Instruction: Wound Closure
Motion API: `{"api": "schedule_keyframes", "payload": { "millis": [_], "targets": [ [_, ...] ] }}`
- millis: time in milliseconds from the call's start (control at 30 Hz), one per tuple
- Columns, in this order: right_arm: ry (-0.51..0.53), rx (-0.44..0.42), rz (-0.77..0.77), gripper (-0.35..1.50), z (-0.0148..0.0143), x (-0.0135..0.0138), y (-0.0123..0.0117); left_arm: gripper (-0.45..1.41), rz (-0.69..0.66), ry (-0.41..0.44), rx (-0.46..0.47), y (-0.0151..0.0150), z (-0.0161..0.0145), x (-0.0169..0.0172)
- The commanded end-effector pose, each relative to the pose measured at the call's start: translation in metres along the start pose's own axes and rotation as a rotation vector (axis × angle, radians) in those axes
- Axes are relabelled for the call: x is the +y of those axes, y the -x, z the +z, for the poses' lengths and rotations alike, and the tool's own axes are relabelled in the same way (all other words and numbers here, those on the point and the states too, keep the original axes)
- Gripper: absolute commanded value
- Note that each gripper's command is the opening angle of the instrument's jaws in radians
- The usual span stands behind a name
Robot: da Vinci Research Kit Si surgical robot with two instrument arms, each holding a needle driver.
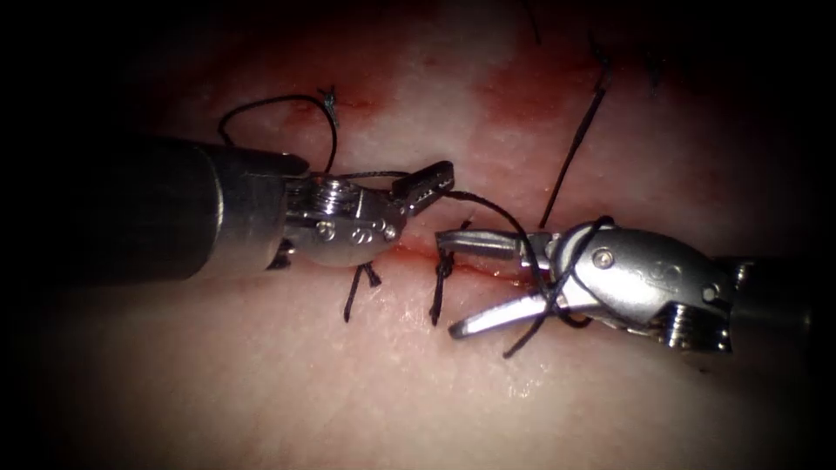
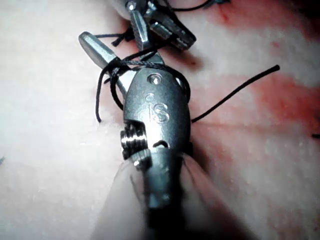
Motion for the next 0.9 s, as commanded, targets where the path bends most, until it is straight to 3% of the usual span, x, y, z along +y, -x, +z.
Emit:
{"api": "schedule_keyframes", "payload": {
  "millis": [33, 67, 100, 167, 333, 400, 633, 900],
  "targets": [
    [0.04, 0.016, 0.012, 0.88, 0.001, 0.0, 0.0005, -0.45, -0.001, 0.0, -0.001, -0.0003, 0.0006, 0.0009],
    [0.081, 0.015, 0.01, 1.11, 0.0011, 0.0002, 0.0003, -0.45, 0.002, -0.001, -0.001, -0.0004, 0.0004, 0.0013],
    [0.129, 0.022, 0.008, 1.21, 0.0011, 0.0005, 0.0002, -0.45, -0.001, 0.001, -0.001, -0.0007, 0.0, 0.0019],
    [0.221, 0.04, 0.015, 1.26, 0.001, 0.0007, 0.0003, -0.45, -0.005, 0.001, -0.001, -0.0015, -0.0011, 0.0027],
    [0.444, 0.006, 0.062, 1.16, -0.0008, 0.0005, 0.0008, -0.45, -0.008, -0.002, -0.014, -0.0049, -0.0041, 0.0048],
    [0.484, -0.015, 0.096, 1.14, -0.001, 0.0004, 0.0009, -0.45, -0.011, -0.004, -0.02, -0.0059, -0.0042, 0.0049],
    [0.682, -0.012, 0.349, 1.01, -0.0022, 0.0, 0.001, -0.45, 0.012, 0.0, -0.021, -0.0083, -0.0026, 0.0032],
    [0.793, 0.032, 0.504, 0.96, -0.0056, 0.0011, 0.0018, -0.45, 0.02, -0.007, -0.028, -0.0087, -0.0004, 0.003]
  ]
}}
